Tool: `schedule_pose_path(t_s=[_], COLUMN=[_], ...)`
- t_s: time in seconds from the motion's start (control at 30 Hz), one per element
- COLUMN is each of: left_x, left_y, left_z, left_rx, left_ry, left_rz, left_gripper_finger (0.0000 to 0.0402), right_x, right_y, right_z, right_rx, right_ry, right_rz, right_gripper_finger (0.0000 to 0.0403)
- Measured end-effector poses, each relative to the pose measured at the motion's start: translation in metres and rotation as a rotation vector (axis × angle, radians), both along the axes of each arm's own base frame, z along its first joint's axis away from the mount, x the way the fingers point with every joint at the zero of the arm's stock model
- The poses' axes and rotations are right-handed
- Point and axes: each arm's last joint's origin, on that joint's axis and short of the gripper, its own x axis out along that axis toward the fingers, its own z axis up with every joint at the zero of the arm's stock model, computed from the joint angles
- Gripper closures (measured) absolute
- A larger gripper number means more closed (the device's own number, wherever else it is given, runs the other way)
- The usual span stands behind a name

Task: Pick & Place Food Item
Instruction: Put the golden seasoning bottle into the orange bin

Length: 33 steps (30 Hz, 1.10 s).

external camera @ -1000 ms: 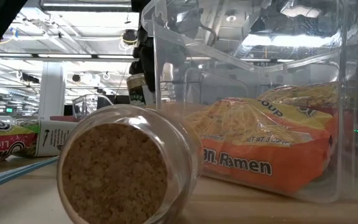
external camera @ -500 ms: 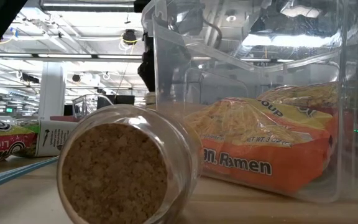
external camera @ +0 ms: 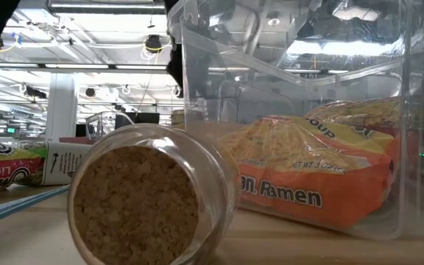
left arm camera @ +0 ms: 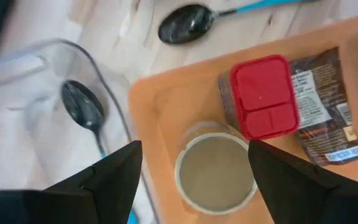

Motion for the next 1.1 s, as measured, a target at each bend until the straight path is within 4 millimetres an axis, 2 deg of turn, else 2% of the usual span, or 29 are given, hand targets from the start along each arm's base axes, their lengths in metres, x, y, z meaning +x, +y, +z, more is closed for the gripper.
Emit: schedule_pose_path(t_s=[0.17, 0.27, 0.4, 0.6, 0.7, 0.83, 1.1], left_x=[-0.018, -0.034, -0.056, -0.065, -0.065, -0.063, -0.053], left_y=[-0.011, -0.02, -0.034, -0.052, -0.051, -0.042, -0.023], left_z=[0.028, 0.03, 0.015, -0.031, -0.051, -0.066, -0.068], left_rx=[0.024, 0.005, -0.085, -0.191, -0.183, -0.166, -0.148], left_ry=[-0.048, -0.013, 0.01, -0.072, -0.112, -0.151, -0.257], left_rz=[-0.071, -0.088, -0.052, 0.011, 0.072, 0.127, 0.18], left_gripper_finger=[0.0129, 0.0153, 0.0222, 0.0381, 0.0392, 0.04, 0.0401], right_x=[0.0, 0.0, 0.0, 0.0, 0.0, 0.0, -0.001], right_y=[0.0, 0.0, 0.0, 0.0, 0.0, 0.0, 0.0], right_z=[0.0, 0.0, 0.0, 0.0, 0.0, 0.0, -0.001], right_rx=[0.0, 0.005, 0.005, 0.006, 0.006, 0.006, 0.011], right_ry=[0.0, 0.001, 0.001, 0.001, 0.001, 0.003, 0.014], right_rz=[0.0, -0.005, -0.006, -0.006, -0.006, -0.006, -0.012], right_gripper_finger=[0.0046, 0.0046, 0.0046, 0.0046, 0.0046, 0.0046, 0.0046])
